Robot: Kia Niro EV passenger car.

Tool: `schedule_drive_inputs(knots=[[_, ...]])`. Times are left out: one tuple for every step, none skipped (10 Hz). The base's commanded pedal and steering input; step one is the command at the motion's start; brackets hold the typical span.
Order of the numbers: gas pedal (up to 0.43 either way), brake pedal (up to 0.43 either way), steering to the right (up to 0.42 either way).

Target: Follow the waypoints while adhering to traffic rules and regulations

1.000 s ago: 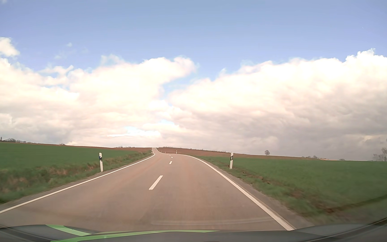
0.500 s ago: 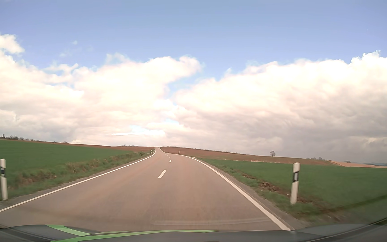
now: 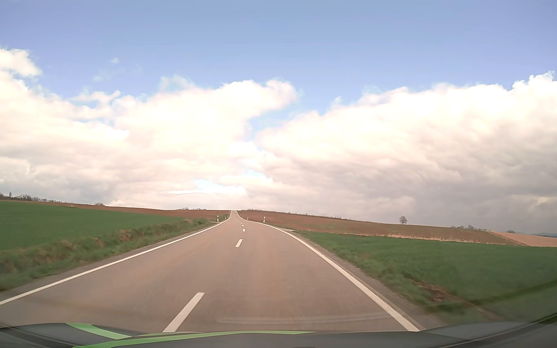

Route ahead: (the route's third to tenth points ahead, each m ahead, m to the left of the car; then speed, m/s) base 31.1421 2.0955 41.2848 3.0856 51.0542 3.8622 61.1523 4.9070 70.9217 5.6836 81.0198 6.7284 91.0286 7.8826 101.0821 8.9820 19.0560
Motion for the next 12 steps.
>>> schedule_drive_inputs(knots=[[0.319, 0.0, -0.014], [0.319, 0.0, -0.014], [0.319, 0.0, -0.014], [0.319, 0.0, -0.014], [0.319, 0.0, -0.014], [0.319, 0.0, -0.014], [0.319, 0.0, -0.014], [0.319, 0.0, -0.014], [0.319, 0.0, -0.014], [0.331, 0.0, -0.014], [0.331, 0.0, -0.014], [0.331, 0.0, -0.014]])
